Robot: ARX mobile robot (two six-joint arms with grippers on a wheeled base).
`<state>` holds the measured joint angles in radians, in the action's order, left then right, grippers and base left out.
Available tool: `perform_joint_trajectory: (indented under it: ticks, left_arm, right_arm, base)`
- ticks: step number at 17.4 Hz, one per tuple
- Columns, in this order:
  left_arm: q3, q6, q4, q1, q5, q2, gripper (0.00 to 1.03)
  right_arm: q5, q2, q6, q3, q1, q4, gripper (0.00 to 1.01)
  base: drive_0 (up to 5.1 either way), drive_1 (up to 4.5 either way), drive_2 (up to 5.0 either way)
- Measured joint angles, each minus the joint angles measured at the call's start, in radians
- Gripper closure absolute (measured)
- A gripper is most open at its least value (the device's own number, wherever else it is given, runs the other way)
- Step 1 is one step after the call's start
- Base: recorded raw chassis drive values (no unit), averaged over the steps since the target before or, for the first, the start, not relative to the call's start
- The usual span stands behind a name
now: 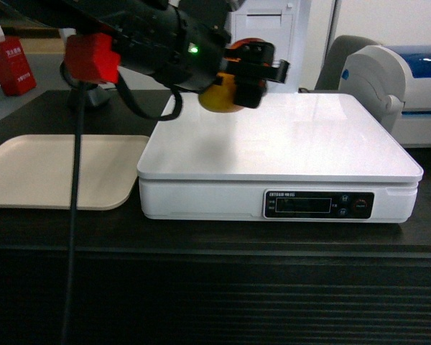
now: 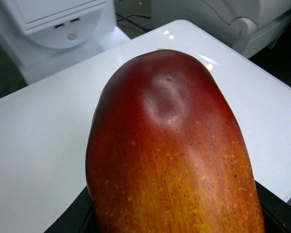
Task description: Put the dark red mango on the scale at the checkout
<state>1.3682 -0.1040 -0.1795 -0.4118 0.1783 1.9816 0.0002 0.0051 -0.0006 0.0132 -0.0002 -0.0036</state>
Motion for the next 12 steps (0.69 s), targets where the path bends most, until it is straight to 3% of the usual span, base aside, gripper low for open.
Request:
perform_joint_trajectory:
  ticks: [3,12]
  left_arm:
    - [0.059,0.000,0.026,-0.051,-0.005,0.068,0.43]
    - [0.297,0.043,0.145,-0.107,-0.073,0.260,0.43]
  right_arm:
    - [0.000,0.000,0.000,0.000,0.000,0.000,0.03]
    - [0.000,0.000,0.000,0.000,0.000,0.000,0.03]
  base:
    - [0.0,0.00,0.0]
    - [0.0,0.00,0.0]
